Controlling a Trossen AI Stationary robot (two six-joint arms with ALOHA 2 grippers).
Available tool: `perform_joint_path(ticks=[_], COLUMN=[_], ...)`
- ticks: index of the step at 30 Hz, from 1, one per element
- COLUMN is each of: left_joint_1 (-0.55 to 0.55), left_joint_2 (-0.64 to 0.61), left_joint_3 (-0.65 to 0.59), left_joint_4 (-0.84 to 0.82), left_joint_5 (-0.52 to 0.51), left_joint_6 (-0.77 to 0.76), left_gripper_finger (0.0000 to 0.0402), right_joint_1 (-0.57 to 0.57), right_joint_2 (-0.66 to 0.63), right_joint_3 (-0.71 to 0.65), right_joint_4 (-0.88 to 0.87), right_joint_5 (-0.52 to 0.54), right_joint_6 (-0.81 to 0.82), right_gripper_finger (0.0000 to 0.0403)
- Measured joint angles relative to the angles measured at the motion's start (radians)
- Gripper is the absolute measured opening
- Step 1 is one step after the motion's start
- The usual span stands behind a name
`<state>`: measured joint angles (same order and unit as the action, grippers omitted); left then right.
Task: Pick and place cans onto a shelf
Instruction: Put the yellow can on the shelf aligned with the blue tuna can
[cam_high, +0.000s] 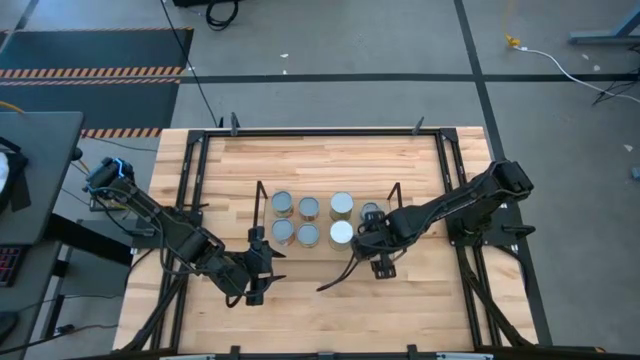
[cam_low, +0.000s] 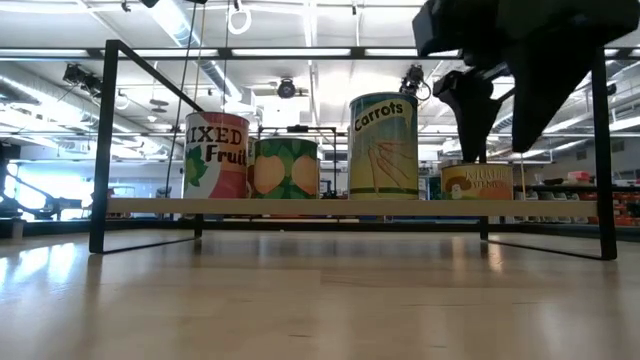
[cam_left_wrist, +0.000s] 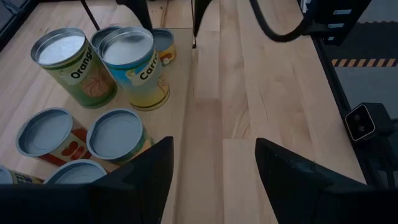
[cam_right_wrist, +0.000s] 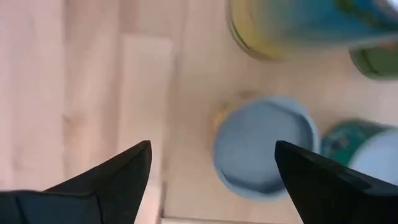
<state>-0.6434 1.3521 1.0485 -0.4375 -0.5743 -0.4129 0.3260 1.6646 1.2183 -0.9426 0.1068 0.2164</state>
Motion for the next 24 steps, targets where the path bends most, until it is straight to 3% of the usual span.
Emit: perform_joint_path(ticks=[7, 24], left_joint_1=[-0.002, -0.018], left_joint_2=[0.000, 0.000], left_joint_3=[0.000, 0.000], left_joint_4=[0.000, -0.001], left_joint_5=[0.003, 0.005], left_joint_6=[-0.005, -0.021], left_gripper_finger=[0.0231, 0.0231], right_joint_1=[-0.008, -0.010], right_joint_2=[0.001, 0.000], right_joint_3=[-0.064, -0.068], right_joint_4=[0.064, 0.064], right_joint_5=[-0.035, -0.028], right_joint_6=[0.039, 0.052], right_gripper_finger=[0.0348, 0.0347])
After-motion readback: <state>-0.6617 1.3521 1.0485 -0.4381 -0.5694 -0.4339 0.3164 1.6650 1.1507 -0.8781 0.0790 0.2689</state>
